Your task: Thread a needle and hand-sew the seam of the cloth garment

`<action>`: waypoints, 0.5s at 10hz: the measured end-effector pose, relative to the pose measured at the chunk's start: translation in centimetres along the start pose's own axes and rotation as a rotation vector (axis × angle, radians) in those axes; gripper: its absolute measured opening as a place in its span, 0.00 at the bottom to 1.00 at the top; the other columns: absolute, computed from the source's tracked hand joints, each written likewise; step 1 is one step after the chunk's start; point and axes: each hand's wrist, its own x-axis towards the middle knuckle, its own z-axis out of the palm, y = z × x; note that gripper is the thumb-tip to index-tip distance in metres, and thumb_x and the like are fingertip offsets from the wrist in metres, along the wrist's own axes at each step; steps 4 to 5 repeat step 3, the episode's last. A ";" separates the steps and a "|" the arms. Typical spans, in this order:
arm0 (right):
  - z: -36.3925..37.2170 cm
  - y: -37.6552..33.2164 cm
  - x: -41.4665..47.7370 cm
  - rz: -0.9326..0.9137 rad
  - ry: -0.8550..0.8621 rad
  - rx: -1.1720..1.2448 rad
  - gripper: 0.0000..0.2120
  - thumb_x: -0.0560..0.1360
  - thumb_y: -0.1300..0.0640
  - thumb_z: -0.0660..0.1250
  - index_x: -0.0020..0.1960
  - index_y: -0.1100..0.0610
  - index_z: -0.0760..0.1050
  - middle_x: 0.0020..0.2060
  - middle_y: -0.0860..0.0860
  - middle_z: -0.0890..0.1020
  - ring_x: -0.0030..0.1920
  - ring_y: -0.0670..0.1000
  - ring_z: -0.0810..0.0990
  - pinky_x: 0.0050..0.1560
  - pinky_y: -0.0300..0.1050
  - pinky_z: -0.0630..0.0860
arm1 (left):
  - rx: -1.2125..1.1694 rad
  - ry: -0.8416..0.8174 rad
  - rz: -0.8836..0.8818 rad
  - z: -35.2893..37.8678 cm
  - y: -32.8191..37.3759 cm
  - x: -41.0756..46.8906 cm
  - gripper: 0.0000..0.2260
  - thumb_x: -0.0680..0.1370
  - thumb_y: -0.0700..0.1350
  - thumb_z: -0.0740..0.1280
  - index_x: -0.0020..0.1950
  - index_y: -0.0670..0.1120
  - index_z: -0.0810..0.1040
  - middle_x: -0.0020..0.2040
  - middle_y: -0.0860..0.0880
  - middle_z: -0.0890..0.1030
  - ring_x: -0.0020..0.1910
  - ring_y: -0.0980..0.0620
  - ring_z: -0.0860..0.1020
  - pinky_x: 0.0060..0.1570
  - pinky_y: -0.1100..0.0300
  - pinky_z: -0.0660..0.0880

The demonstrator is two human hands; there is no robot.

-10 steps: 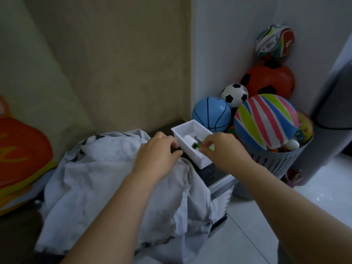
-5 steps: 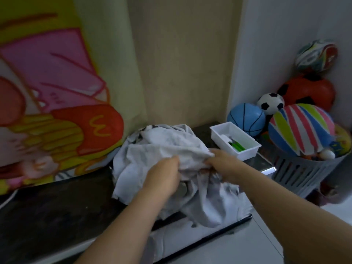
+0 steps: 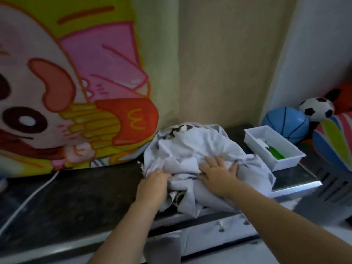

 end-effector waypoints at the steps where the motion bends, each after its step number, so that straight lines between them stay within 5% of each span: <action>1: 1.8 0.5 0.1 -0.026 0.009 0.026 0.22 0.82 0.45 0.45 0.76 0.44 0.51 0.77 0.47 0.43 0.76 0.56 0.38 0.67 0.74 0.39 | -0.007 -0.016 0.003 2.5 -0.1 0.3 0.16 0.79 0.46 0.63 0.66 0.52 0.73 0.65 0.47 0.69 0.65 0.44 0.68 0.60 0.50 0.71; 2: 0.8 0.4 -0.4 -0.063 -0.017 0.072 0.21 0.81 0.46 0.50 0.74 0.47 0.57 0.76 0.49 0.52 0.76 0.57 0.48 0.70 0.68 0.46 | -0.068 0.005 -0.027 2.4 0.2 0.3 0.14 0.78 0.46 0.63 0.64 0.52 0.74 0.63 0.47 0.71 0.63 0.44 0.70 0.59 0.48 0.73; 3: -2.8 -0.1 -2.1 -0.137 0.156 0.367 0.17 0.80 0.51 0.59 0.67 0.51 0.70 0.64 0.50 0.74 0.62 0.52 0.74 0.61 0.47 0.69 | -0.258 0.171 -0.091 1.6 0.9 -0.1 0.14 0.79 0.42 0.59 0.62 0.53 0.76 0.61 0.48 0.74 0.57 0.45 0.75 0.53 0.49 0.75; 5: -2.8 -0.1 -2.1 -0.137 0.156 0.367 0.17 0.80 0.51 0.59 0.67 0.51 0.70 0.64 0.50 0.74 0.62 0.52 0.74 0.61 0.47 0.69 | -0.258 0.171 -0.091 1.6 0.9 -0.1 0.14 0.79 0.42 0.59 0.62 0.53 0.76 0.61 0.48 0.74 0.57 0.45 0.75 0.53 0.49 0.75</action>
